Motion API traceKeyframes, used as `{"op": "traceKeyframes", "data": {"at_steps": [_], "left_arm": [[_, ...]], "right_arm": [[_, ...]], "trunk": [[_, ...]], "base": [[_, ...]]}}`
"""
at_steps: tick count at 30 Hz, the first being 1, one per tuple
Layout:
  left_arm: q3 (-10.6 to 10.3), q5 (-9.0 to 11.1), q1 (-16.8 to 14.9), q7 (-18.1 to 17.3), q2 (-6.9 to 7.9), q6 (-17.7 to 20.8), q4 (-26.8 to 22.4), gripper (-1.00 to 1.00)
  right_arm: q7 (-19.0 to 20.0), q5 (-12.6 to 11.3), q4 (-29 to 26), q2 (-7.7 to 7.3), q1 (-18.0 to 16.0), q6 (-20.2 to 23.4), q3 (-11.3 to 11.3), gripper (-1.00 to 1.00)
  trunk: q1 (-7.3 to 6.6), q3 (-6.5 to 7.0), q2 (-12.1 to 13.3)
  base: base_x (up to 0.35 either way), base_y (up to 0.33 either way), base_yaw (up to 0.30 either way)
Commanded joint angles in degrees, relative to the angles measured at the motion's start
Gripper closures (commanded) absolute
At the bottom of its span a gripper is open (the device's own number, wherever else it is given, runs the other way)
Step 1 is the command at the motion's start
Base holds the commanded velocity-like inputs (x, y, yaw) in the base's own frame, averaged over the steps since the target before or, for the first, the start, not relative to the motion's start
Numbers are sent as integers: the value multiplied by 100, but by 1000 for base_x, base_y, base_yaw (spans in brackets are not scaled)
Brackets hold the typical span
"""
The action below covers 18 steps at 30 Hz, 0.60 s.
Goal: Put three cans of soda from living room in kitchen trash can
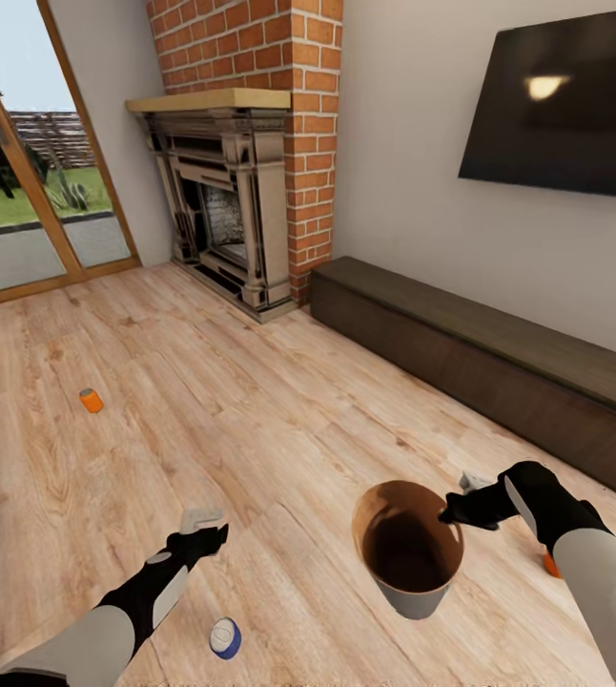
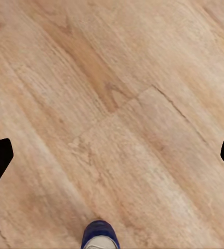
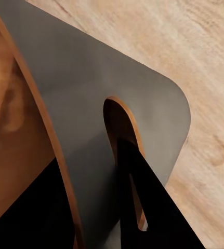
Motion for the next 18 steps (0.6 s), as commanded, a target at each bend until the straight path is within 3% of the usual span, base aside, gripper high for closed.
{"op": "traceKeyframes", "data": {"at_steps": [1,11,18], "left_arm": [[0,2,0,0,-1,-14,2,-100],[-1,19,0,5,-2,-88,1,-100],[-1,17,1,8,11,-418,5,-100]], "right_arm": [[15,-112,4,4,-78,50,-6,100],[19,-106,15,27,-389,52,-5,100],[23,-131,24,31,-414,50,-6,100]], "trunk": [[22,-27,-42],[242,-295,-443],[373,-466,-684]], "base": [[0,0,0],[0,0,0],[0,0,0]]}}
